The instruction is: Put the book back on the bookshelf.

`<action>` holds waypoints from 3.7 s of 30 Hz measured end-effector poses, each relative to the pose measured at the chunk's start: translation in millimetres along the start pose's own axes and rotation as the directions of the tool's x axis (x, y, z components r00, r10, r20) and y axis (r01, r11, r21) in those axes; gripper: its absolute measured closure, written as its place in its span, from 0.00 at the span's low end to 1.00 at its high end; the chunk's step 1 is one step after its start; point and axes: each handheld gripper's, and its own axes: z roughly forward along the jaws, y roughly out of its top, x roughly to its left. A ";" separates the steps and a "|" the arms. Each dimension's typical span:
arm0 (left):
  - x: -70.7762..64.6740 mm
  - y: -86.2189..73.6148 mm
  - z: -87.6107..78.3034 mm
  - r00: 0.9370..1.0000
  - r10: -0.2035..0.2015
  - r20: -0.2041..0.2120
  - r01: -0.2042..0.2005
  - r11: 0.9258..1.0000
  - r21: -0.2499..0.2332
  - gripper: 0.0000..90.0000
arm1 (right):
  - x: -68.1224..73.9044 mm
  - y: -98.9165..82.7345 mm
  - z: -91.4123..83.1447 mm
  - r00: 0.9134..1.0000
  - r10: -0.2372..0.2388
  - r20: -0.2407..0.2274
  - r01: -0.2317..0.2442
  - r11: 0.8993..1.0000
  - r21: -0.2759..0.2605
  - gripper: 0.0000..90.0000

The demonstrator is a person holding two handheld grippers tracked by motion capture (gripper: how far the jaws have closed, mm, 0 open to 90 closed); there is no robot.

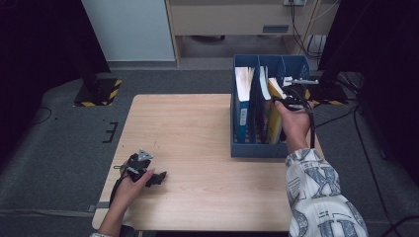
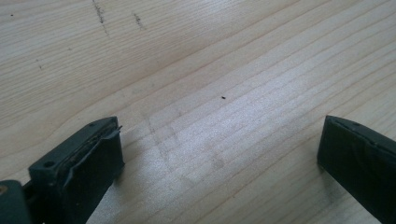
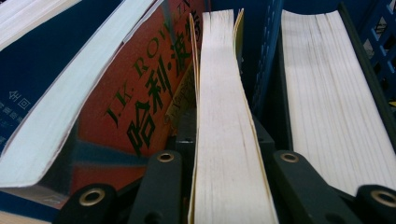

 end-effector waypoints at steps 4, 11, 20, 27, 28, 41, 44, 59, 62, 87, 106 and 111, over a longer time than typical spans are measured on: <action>-0.1 0.0 0.1 1.000 -0.002 0.000 0.002 1.000 -0.001 0.00 | 1.7 1.6 -1.3 1.000 -0.005 -0.001 0.005 1.000 -0.002 0.81; -0.5 0.1 0.3 1.000 -0.004 0.001 0.004 1.000 -0.004 0.00 | 2.6 5.1 -5.3 1.000 -0.002 -0.003 0.002 1.000 -0.006 0.81; -0.6 0.2 0.4 1.000 -0.004 0.001 0.004 1.000 -0.004 0.00 | 5.3 9.0 -7.5 1.000 -0.013 -0.006 0.013 1.000 0.001 0.82; -0.6 0.2 0.4 1.000 -0.003 0.001 0.003 1.000 -0.004 0.00 | 4.9 10.7 -7.2 1.000 -0.014 0.011 0.015 1.000 -0.006 0.83; -0.6 0.2 0.4 1.000 -0.003 0.001 0.003 1.000 -0.004 0.00 | 4.9 10.7 -7.2 1.000 -0.014 0.011 0.015 1.000 -0.006 0.83; -0.3 0.3 0.4 1.000 0.001 0.002 -0.001 1.000 -0.004 0.00 | 1.1 20.2 -4.2 1.000 -0.002 0.029 0.004 0.999 -0.051 0.83; -0.3 0.6 0.6 1.000 0.003 0.003 -0.003 1.000 -0.004 0.00 | -0.4 22.1 -1.6 1.000 0.002 0.026 -0.001 0.998 -0.069 0.83; -0.4 1.1 1.2 1.000 0.006 0.006 -0.006 1.000 -0.004 0.00 | -2.1 18.9 13.5 0.999 0.024 0.031 -0.023 0.999 -0.049 0.82; -0.4 1.1 1.2 1.000 0.005 0.006 -0.005 1.000 -0.005 0.00 | -1.6 19.2 12.9 0.999 0.033 0.028 -0.032 0.999 -0.039 0.82; -0.8 1.3 1.4 1.000 0.005 0.006 -0.005 1.000 -0.005 0.00 | 0.4 21.1 9.9 0.997 0.077 -0.024 -0.078 0.997 -0.028 0.79; -0.9 1.4 1.5 1.000 0.005 0.006 -0.005 1.000 -0.005 0.00 | 3.3 22.8 10.4 0.999 0.039 -0.011 -0.039 0.999 -0.027 0.83; -0.9 1.3 1.5 1.000 0.005 0.007 -0.005 1.000 -0.006 0.00 | 0.7 23.3 10.5 0.999 0.041 0.013 -0.041 0.998 -0.044 0.84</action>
